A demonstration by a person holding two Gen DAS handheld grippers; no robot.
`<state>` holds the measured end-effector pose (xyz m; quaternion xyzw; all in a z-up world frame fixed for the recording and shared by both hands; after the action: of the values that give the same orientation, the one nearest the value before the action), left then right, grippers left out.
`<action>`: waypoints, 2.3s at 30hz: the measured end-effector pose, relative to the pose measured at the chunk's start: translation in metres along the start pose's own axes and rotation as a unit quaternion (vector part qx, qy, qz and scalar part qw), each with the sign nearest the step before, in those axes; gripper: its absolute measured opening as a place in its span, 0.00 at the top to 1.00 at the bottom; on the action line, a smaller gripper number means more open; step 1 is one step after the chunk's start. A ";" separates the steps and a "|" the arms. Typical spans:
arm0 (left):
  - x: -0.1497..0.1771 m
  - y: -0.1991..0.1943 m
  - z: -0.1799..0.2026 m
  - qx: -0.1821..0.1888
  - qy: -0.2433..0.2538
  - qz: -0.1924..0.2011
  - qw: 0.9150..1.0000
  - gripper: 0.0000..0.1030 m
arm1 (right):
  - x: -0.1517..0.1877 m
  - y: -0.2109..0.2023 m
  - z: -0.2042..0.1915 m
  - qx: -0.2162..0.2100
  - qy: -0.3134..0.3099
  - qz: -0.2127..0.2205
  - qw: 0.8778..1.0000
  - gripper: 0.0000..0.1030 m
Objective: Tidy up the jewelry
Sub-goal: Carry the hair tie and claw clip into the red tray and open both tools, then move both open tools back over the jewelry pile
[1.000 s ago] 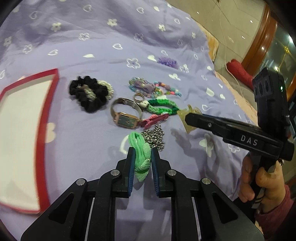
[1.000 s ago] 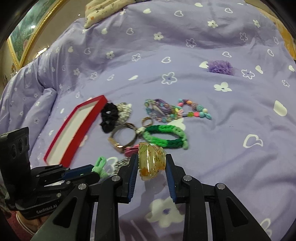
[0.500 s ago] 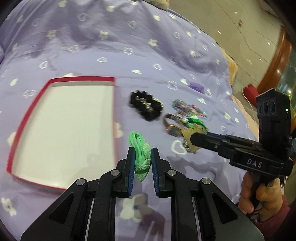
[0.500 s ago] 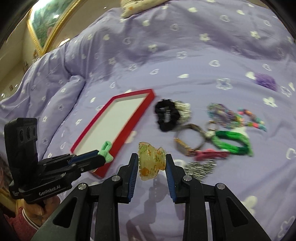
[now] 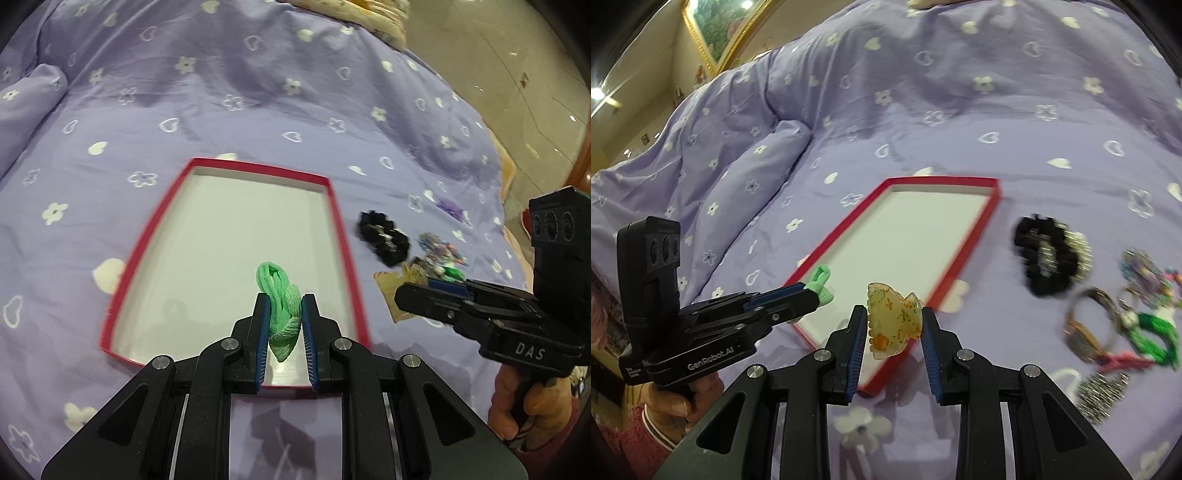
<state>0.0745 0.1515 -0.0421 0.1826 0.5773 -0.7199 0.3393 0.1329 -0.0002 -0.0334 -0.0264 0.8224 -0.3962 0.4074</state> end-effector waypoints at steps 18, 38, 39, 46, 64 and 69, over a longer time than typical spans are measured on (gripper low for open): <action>0.008 0.038 -0.061 -0.034 -0.031 -0.069 0.997 0.85 | 0.000 0.089 -0.033 0.004 -0.086 -0.131 0.988 0.72; 0.012 0.032 -0.074 -0.063 -0.060 -0.072 0.994 0.51 | 0.000 0.094 -0.029 -0.014 -0.073 -0.133 0.988 0.52; 0.011 0.029 -0.074 -0.065 -0.062 -0.069 0.994 0.51 | 0.000 0.091 -0.030 -0.015 -0.073 -0.129 0.989 0.53; 0.000 0.013 -0.061 -0.063 -0.058 -0.050 0.995 0.51 | -0.004 0.061 -0.024 -0.019 -0.055 -0.093 0.994 0.53; -0.019 0.031 0.038 -0.005 0.002 -0.050 0.999 0.47 | 0.012 -0.048 0.085 0.060 0.058 -0.003 0.997 0.52; -0.024 0.044 0.064 0.010 0.018 -0.060 0.998 0.47 | 0.019 -0.075 0.121 0.090 0.084 0.015 0.992 0.52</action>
<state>0.1303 0.0924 -0.0407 0.1637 0.5859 -0.7414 0.2832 0.1827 -0.1345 -0.0376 0.0560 0.8151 -0.4628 0.3438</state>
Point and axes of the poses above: each gripper's, at about its wrist camera, not at the fingertips, and y roughly the way its jaws point, z to its right, x to its underside, the point moved 3 cm from there along y, roughly the way its jaws point, and after that the axes turned 1 degree about -x, right-handed, at the moved point
